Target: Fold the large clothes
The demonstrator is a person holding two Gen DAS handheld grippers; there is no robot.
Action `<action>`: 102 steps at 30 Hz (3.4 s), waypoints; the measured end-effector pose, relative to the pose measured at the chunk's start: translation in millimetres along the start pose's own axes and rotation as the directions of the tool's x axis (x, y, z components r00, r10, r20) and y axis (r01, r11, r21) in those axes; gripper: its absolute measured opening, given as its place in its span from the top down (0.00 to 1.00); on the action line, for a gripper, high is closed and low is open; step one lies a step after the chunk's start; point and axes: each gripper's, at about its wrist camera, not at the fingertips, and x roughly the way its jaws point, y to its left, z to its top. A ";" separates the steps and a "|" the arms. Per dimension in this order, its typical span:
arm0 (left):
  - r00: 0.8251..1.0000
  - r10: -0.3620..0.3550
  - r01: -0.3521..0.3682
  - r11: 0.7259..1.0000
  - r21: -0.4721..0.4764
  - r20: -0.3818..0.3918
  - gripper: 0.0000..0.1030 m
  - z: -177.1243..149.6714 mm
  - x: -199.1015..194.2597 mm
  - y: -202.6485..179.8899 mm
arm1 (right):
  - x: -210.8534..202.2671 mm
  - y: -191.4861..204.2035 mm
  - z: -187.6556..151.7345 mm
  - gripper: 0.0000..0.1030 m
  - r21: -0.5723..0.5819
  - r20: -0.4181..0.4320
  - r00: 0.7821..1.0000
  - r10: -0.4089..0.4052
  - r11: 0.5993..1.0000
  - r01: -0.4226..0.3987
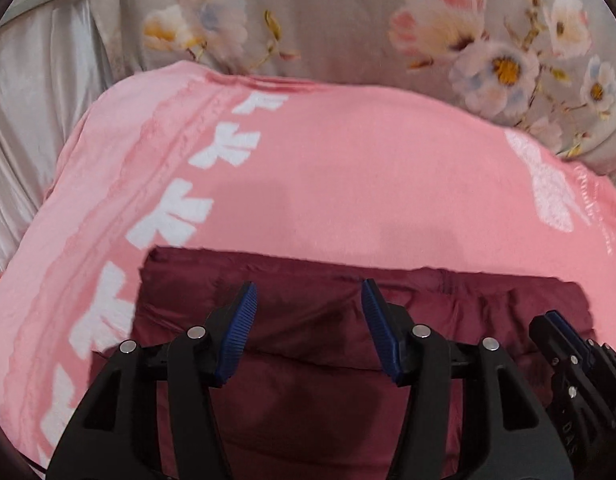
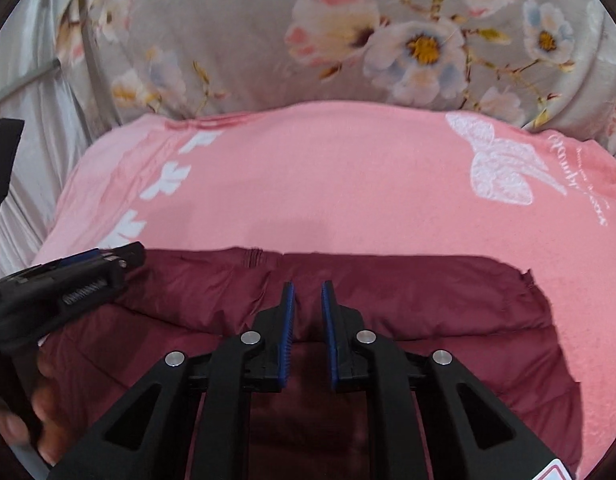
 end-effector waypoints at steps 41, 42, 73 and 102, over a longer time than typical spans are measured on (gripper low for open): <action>1.000 -0.002 0.004 0.996 -0.085 0.025 0.43 -62.3 -24.8 35.9 | -40.1 5.4 -57.4 0.86 0.028 0.028 0.996 0.080 0.996 -0.081; 1.000 -0.002 0.004 0.995 -0.096 0.028 0.42 -68.6 -32.1 41.5 | -46.5 14.1 -64.6 0.86 0.015 0.030 0.996 0.084 0.996 -0.084; 0.994 0.110 -0.109 0.994 -0.020 0.017 0.38 -133.3 -37.1 32.4 | -44.2 52.6 -114.2 0.86 0.004 -0.069 0.994 0.082 0.997 -0.082; 0.993 -0.110 0.069 0.834 -0.547 -0.043 0.32 -200.4 -104.8 205.9 | -100.7 77.5 -155.2 0.82 -0.078 -0.020 0.998 0.065 0.995 -0.066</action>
